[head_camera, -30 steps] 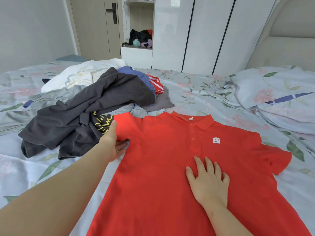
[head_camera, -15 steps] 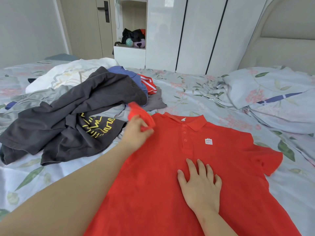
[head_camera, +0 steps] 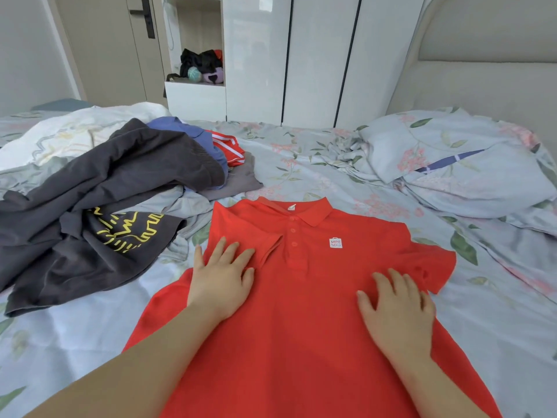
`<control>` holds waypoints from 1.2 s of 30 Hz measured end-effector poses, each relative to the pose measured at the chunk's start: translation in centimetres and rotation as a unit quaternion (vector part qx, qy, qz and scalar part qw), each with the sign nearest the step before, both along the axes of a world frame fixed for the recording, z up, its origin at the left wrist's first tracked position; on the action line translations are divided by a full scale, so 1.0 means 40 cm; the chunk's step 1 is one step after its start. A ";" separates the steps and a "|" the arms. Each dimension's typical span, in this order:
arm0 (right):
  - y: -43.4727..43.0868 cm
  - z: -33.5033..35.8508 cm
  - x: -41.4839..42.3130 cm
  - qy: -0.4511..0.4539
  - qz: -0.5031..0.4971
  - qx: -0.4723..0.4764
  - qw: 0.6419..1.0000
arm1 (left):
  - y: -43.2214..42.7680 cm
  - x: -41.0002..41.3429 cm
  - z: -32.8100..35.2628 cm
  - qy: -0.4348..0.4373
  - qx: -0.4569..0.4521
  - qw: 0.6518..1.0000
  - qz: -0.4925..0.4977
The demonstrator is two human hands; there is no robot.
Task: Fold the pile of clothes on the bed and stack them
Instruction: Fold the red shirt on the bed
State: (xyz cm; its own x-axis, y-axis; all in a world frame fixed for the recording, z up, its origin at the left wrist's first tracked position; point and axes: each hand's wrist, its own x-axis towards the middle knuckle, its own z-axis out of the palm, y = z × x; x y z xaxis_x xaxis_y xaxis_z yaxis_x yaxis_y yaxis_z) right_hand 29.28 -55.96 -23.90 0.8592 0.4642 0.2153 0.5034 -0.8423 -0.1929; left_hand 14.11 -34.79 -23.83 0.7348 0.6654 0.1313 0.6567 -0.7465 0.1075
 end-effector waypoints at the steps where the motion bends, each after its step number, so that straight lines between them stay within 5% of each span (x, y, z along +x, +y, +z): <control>1: -0.031 -0.003 0.033 0.005 -0.047 0.064 0.997 | -0.021 -0.001 -0.001 -0.006 0.005 1.000 -0.025; 5: -0.073 0.020 0.133 0.173 -0.213 0.316 0.908 | -0.095 0.062 0.003 0.026 -0.082 0.996 0.028; 13: -0.031 0.068 0.236 0.362 -0.184 0.470 0.784 | -0.144 0.096 -0.028 -0.009 -0.060 0.993 0.097; 18: -0.028 0.069 0.253 0.220 -0.229 0.641 0.699 | -0.146 0.098 -0.028 -0.023 -0.051 0.993 0.100; 20: -0.059 0.054 0.246 0.202 -0.260 0.671 0.664 | -0.145 0.098 -0.028 -0.023 -0.050 0.993 0.101; 26: -0.060 0.091 0.244 0.438 -0.271 0.646 0.563 | -0.148 0.096 -0.026 -0.032 -0.053 0.993 0.099; 28: -0.048 0.110 0.244 0.467 -0.262 0.624 0.569 | -0.149 0.097 -0.025 -0.033 -0.050 0.993 0.098; 30: -0.032 0.117 0.257 0.425 -0.264 0.604 0.620 | -0.149 0.097 -0.025 -0.035 -0.049 0.993 0.099; 32: -0.011 0.111 0.266 0.200 -0.237 0.539 0.783 | -0.149 0.097 -0.024 -0.035 -0.048 0.993 0.098; 34: 0.020 0.098 0.267 0.008 -0.063 0.326 0.943 | -0.148 0.097 -0.024 -0.036 -0.049 0.993 0.097; 36: 0.057 0.093 0.222 0.070 0.116 0.137 0.981 | -0.147 0.096 -0.024 -0.040 -0.052 0.993 0.098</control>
State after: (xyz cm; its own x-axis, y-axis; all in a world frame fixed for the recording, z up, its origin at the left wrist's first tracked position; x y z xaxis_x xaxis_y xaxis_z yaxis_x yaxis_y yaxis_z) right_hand 38.16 -53.68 -20.20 0.7678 0.5917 0.2460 0.6273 -0.6159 -0.4766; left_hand 17.97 -40.67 -24.79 0.5803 0.8072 0.1081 0.7741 -0.5880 0.2348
